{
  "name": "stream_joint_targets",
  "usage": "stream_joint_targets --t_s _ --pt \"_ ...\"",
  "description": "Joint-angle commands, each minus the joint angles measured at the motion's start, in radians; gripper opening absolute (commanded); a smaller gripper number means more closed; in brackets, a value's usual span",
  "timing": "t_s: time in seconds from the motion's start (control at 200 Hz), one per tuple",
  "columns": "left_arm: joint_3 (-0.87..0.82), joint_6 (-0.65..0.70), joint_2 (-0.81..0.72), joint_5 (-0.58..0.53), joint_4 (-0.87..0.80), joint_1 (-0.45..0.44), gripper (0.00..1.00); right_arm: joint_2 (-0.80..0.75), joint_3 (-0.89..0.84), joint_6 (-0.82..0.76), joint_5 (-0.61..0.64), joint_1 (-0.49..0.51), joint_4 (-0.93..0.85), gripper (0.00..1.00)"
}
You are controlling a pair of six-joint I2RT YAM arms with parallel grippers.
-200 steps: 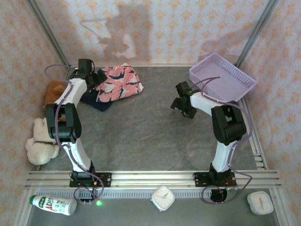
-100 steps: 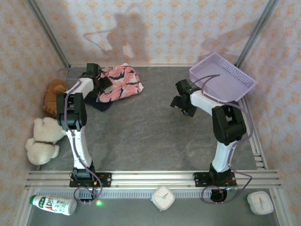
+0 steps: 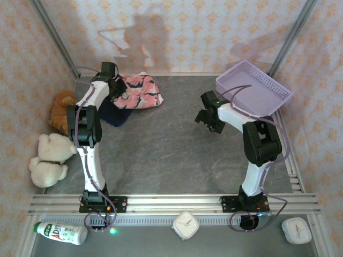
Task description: Fold and stack the mixed laundry pile
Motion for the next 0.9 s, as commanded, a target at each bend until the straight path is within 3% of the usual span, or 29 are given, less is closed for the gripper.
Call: stream_joint_targets --t_s 0.0,0.215,0.365,0.495,0.691,0.811,0.896 --pt "0.126 0.058 -0.046 -0.002 -0.077 -0.023 0.00 -0.031 -0.002 0.013 0.033 0.000 -0.014 0.90" --pt "0.376 0.023 0.050 -0.014 -0.105 -0.023 0.00 -0.021 0.019 0.005 0.029 0.000 -0.030 0.90" --pt "0.680 -0.032 0.172 -0.027 -0.167 -0.023 0.00 -0.024 0.018 0.004 0.030 0.000 -0.037 0.90" --pt "0.716 -0.126 0.186 -0.083 -0.120 -0.015 0.00 -0.033 0.009 0.004 0.035 0.000 -0.036 0.90" --pt "0.539 -0.121 0.105 -0.165 -0.051 0.007 0.00 -0.032 0.005 0.007 0.032 0.000 -0.032 0.90" --pt "0.255 -0.077 -0.025 -0.178 0.027 0.011 0.00 -0.028 0.001 0.009 0.032 0.000 -0.027 0.90" --pt "0.008 -0.118 -0.127 -0.142 0.091 0.023 0.00 -0.026 -0.004 0.012 0.029 -0.001 -0.019 0.90"
